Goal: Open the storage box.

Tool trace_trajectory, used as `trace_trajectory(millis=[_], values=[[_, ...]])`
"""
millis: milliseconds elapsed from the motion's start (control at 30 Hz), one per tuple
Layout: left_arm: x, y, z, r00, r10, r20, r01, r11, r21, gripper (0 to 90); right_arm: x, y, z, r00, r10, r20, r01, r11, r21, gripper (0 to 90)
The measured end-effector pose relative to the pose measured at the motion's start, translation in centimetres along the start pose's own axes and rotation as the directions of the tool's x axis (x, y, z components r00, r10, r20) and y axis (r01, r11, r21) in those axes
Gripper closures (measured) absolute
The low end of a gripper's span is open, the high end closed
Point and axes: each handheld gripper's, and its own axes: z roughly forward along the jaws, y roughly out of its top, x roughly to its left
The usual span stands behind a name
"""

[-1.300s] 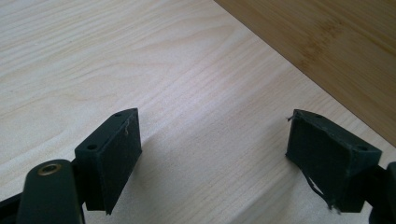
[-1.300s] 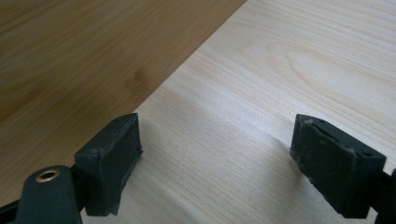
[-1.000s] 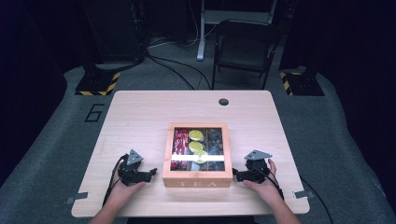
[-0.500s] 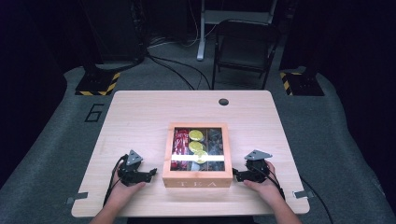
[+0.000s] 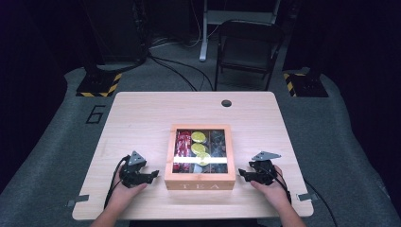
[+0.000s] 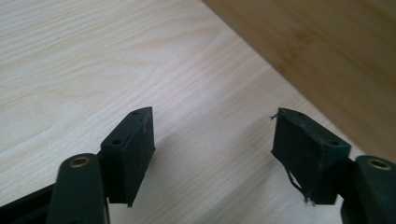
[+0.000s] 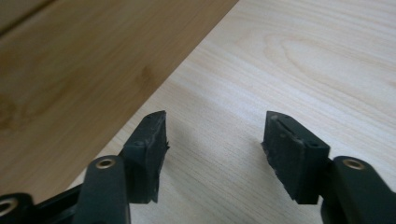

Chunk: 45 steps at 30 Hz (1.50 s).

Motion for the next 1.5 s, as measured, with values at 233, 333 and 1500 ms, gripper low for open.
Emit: trace_trajectory(millis=[233,333,1500], values=[[-0.7,0.7,-1.0,0.9974,-0.055,0.046,0.057,0.9979,-0.030,34.8,0.4,0.4,-1.5,0.9997,0.018,-0.018,-0.020,0.998,-0.065,44.8],[-1.1,0.8,-1.3,0.9977,-0.047,0.049,0.049,0.9981,-0.038,35.9,0.7,0.7,-2.1,1.0000,0.001,0.009,-0.001,0.995,-0.095,44.9],[-4.2,2.8,-5.2,0.9926,-0.021,0.120,0.038,0.9885,-0.146,30.6,4.7,2.7,-5.8,0.9963,-0.082,-0.026,0.075,0.978,-0.194,40.9]])
